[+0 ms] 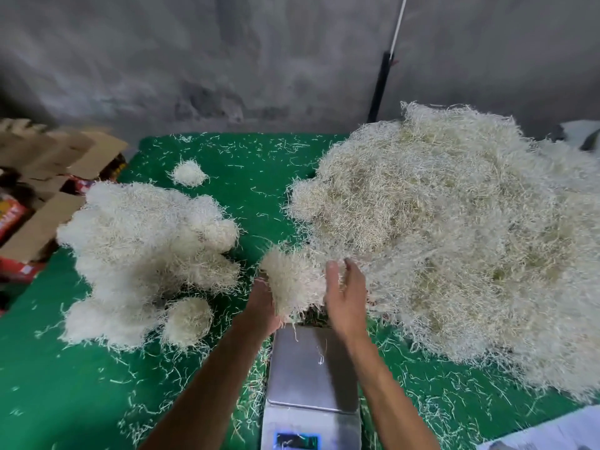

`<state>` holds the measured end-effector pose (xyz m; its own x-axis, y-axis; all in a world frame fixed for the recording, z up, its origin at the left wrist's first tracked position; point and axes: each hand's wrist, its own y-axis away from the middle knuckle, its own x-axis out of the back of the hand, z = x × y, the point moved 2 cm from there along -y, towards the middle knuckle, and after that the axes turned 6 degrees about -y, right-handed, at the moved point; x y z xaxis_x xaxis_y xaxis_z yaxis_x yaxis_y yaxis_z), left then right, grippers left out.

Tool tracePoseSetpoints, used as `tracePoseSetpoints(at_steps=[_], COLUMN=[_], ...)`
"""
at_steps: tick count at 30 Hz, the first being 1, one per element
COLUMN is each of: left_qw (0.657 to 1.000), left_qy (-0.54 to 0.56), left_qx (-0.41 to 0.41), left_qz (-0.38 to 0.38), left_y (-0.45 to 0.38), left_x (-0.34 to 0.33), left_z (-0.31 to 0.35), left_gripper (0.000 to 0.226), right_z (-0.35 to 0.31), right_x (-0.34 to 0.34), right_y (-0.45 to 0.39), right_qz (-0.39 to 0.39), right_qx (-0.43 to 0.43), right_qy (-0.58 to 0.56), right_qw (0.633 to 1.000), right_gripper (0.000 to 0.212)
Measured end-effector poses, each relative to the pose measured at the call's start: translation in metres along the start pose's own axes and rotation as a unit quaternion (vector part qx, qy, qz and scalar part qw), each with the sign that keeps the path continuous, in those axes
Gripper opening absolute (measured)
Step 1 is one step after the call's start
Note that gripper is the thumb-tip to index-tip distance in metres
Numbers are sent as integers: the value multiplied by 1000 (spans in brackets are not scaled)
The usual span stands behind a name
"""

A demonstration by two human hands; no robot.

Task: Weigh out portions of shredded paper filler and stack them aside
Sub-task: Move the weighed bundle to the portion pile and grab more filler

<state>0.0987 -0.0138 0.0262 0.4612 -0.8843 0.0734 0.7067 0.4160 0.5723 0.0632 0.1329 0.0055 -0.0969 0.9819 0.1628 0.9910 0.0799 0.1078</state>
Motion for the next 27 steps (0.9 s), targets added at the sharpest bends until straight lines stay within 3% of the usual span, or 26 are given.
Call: tracePoseSetpoints(at_steps=[2,5,8,10,12,15,16,18,19,21,22,24,27], left_qw=[999,983,940,952,984,982,974,983,989,998,997,996,996], left_qy=[-31,-173,-339,-292,-163,49,78,147,141,-31,-28,71,-41], left_qx=[0,-58,-39,-79,-68,-66,-39,39,27,-22,-31,11,-14], left_qz=[9,12,32,40,-4,-172,-211,-106,-46,41,72,48,83], left_y=[11,42,57,63,74,94,99,87,89,104,109,117,108], left_x=[3,17,39,45,43,34,32,38,38,44,43,39,33], left_z=[-2,-11,-40,-39,-30,-16,-18,-24,-28,-38,-39,-42,-24], left_gripper=[35,46,43,40,50,87,78,65,65,48,43,43,64], right_z=[-17,-45,-51,-48,-43,-38,-36,-29,-21,-6,-2,10,28], right_x=[-12,-38,-59,-56,-44,-21,-16,-6,-1,8,11,13,11], right_y=[15,56,83,76,67,64,66,71,74,83,90,104,121], right_qz=[-102,-145,-162,-147,-113,-45,-34,-79,-124,-197,-221,-260,-289], right_qx=[-71,5,25,-56,-117,6,51,30,-12,-88,-112,-120,-118], right_qy=[-50,-35,17,-64,-123,102,156,66,-26,-162,-163,-69,41], right_qw=[991,989,986,985,979,994,986,994,992,963,955,956,949], right_gripper=[77,73,93,86,76,71,70,59,53,72,87,103,79])
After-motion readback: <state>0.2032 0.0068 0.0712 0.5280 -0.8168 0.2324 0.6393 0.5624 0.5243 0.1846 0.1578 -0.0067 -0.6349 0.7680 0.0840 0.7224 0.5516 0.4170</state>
